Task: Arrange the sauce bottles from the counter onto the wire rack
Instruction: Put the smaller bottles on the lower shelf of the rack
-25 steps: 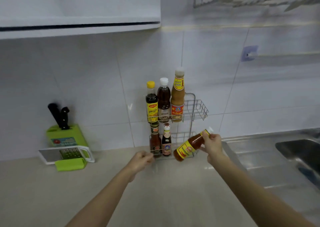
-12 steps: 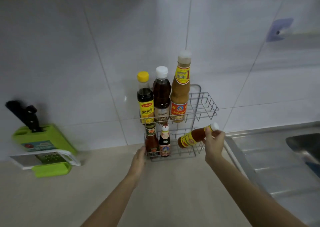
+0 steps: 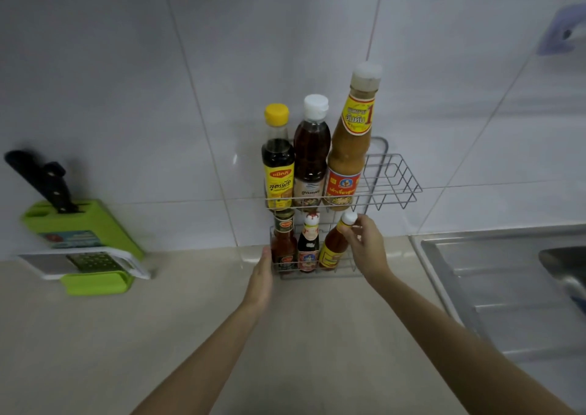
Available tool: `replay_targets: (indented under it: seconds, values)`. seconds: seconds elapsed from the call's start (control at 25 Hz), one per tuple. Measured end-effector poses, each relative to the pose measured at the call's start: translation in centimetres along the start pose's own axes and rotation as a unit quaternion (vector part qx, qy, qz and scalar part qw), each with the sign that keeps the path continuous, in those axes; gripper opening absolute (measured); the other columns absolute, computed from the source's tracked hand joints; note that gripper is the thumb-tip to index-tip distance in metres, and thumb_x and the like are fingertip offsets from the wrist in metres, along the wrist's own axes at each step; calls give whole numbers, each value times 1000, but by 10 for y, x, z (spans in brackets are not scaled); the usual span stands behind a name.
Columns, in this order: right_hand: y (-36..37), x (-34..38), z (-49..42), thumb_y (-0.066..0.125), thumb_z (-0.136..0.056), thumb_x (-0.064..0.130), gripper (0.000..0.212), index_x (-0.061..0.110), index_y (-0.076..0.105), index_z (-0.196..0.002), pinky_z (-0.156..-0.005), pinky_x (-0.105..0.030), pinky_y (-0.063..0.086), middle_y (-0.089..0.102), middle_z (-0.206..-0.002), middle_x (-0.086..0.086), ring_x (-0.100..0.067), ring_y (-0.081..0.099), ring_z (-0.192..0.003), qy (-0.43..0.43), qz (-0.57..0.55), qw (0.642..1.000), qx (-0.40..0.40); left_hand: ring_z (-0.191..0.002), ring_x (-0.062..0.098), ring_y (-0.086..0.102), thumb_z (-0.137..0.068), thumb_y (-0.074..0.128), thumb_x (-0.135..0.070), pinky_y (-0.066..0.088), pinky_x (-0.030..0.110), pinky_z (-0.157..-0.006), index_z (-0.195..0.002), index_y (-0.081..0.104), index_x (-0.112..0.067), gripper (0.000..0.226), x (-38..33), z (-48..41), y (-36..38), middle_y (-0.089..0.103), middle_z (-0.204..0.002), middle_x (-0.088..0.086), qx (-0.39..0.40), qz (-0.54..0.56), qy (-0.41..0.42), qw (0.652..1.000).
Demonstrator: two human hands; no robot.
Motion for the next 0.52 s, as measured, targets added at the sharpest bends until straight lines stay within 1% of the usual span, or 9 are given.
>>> replay_targets:
  seconds: [0.04,0.16,0.24,0.32,0.36,0.4,0.48,0.52]
  values:
    - [3,2,2,59,-93,18,29,6,55,-118,-83,-31,50,59,-115,-11,-23,59,-104,-11,10,1000,11,-129,7,40,-103,19,-48,25,26,-107,-148,37,-24,54,0,-1,-1,45,-150,-3,0,-8,-1,1000]
    - [7,5,2,60,-92,17,31,5,55,-121,-87,-33,51,60,-118,-12,-25,60,-108,-18,10,999,34,-141,13,35,-101,20,-51,22,33,-119,-149,35,-24,57,2,-4,-4,41,-153,-3,3,-39,-6,999]
    - [10,7,1,62,-91,19,33,5,56,-121,-84,-29,50,61,-117,-10,-24,59,-109,-16,18,998,60,-142,17,36,-102,21,-49,24,35,-120,-149,35,-18,58,2,-7,-5,40,-154,0,-1,-16,-10,1000]
    - [10,6,-1,65,-89,22,37,5,56,-121,-82,-24,48,62,-115,-8,-22,59,-108,5,22,997,77,-141,23,38,-102,22,-48,27,36,-119,-150,31,-10,61,1,-11,-9,37,-154,5,-30,29,-30,999]
    - [10,5,-1,66,-87,23,39,5,56,-121,-84,-27,49,62,-117,-8,-22,59,-109,18,21,995,91,-142,24,37,-102,22,-49,26,39,-120,-151,27,-9,64,0,-13,-13,33,-157,7,-44,34,-42,998]
    - [10,1,0,68,-86,24,42,6,55,-122,-90,-32,50,62,-120,-9,-23,58,-112,29,21,994,107,-143,25,35,-102,22,-51,25,42,-121,-152,23,-8,66,0,-15,-16,30,-158,8,-51,26,-51,997]
    - [9,-7,4,70,-85,26,52,6,49,-128,-102,-43,46,59,-130,-11,-24,54,-121,55,16,989,135,-144,26,33,-101,23,-51,24,44,-121,-153,20,-9,67,2,-16,-22,26,-160,8,-46,16,-60,997]
    - [7,-12,8,70,-85,28,59,5,45,-133,-106,-43,43,55,-134,-10,-24,51,-125,71,8,987,141,-142,26,35,-102,24,-50,25,43,-120,-153,20,-9,66,4,-14,-24,27,-159,9,-45,10,-64,997]
Point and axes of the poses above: each hand's wrist, its own z-axis away from the middle knuckle, its own y-axis out of the palm, x = y × z, the point moved 5 cm from there along -z, towards the middle knuckle
